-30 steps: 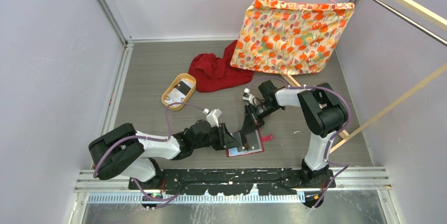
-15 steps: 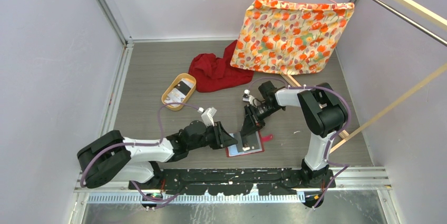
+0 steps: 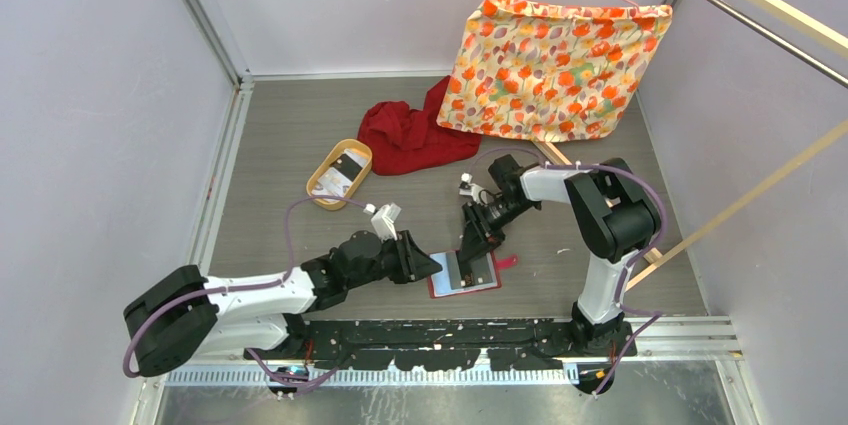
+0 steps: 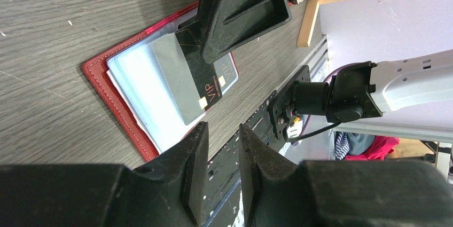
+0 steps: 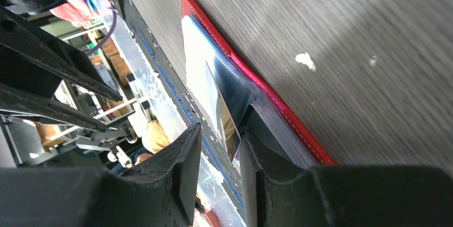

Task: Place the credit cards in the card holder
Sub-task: Insert the credit card into the card holder.

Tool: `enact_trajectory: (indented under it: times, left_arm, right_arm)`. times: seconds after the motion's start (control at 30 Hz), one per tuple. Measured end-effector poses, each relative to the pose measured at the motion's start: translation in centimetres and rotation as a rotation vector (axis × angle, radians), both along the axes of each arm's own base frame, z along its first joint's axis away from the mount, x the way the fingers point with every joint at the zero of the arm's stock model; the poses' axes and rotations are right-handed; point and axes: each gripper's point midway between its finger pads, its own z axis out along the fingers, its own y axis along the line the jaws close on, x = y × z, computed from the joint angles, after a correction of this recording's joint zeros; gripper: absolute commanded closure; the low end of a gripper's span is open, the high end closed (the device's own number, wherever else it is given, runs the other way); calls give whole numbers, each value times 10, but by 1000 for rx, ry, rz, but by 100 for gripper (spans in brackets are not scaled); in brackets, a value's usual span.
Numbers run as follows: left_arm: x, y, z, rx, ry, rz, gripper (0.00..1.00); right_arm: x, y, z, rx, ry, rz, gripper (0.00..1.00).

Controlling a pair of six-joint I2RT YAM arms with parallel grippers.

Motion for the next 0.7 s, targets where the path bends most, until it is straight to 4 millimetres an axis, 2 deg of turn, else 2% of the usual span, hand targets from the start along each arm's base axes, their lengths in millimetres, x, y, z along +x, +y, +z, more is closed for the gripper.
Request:
enact_trajectory:
  times: [0.7]
  left_arm:
    - [-1, 7, -5, 29, 8, 12, 71]
  right_arm:
    - [-12, 6, 2, -105, -114, 170, 52]
